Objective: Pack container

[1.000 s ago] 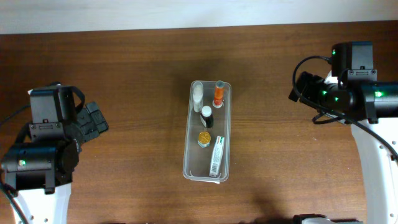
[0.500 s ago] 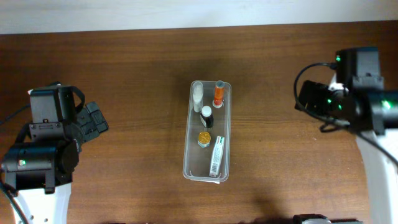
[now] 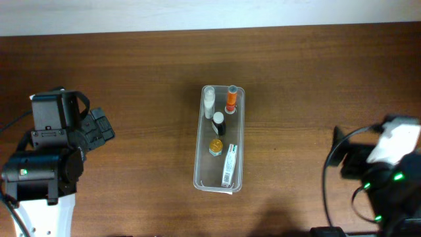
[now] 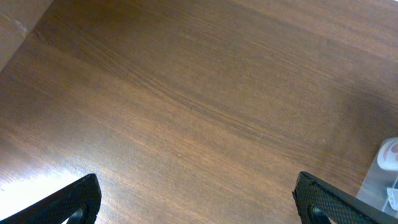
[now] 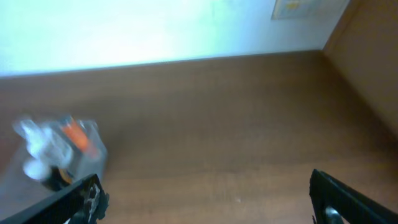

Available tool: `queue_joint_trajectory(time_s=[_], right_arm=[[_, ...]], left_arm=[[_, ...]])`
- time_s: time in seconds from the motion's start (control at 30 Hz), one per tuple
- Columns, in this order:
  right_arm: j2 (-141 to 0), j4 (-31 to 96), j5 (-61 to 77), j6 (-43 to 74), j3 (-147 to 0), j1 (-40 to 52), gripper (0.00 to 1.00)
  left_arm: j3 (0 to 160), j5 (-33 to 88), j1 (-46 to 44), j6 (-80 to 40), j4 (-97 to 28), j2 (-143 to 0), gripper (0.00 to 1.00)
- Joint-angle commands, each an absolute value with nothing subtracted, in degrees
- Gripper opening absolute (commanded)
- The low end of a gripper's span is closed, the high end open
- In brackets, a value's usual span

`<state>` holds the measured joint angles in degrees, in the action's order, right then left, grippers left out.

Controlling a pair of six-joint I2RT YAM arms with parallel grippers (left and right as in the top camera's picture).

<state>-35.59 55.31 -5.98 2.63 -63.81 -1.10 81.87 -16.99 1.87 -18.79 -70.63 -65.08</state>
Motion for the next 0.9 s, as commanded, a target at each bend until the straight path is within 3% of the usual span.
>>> queue_joint_trajectory(time_s=[0.0, 0.37, 0.87], right_arm=[[-28.8, 53.5, -4.5, 0.3, -53.2, -1.5, 0.98], [-9.5, 49.0, -1.9, 1.2, -25.8, -1.5, 0.98], [-0.2, 48.5, -2.0, 2.3, -14.5, -2.8, 0.98]], left_arm=[[82.2, -17.8, 2.2, -17.7, -70.6, -65.0, 0.99], [82.2, -17.8, 2.2, -17.7, -70.6, -65.0, 1.00], [82.2, -17.8, 2.2, -17.7, -70.6, -65.0, 0.99]])
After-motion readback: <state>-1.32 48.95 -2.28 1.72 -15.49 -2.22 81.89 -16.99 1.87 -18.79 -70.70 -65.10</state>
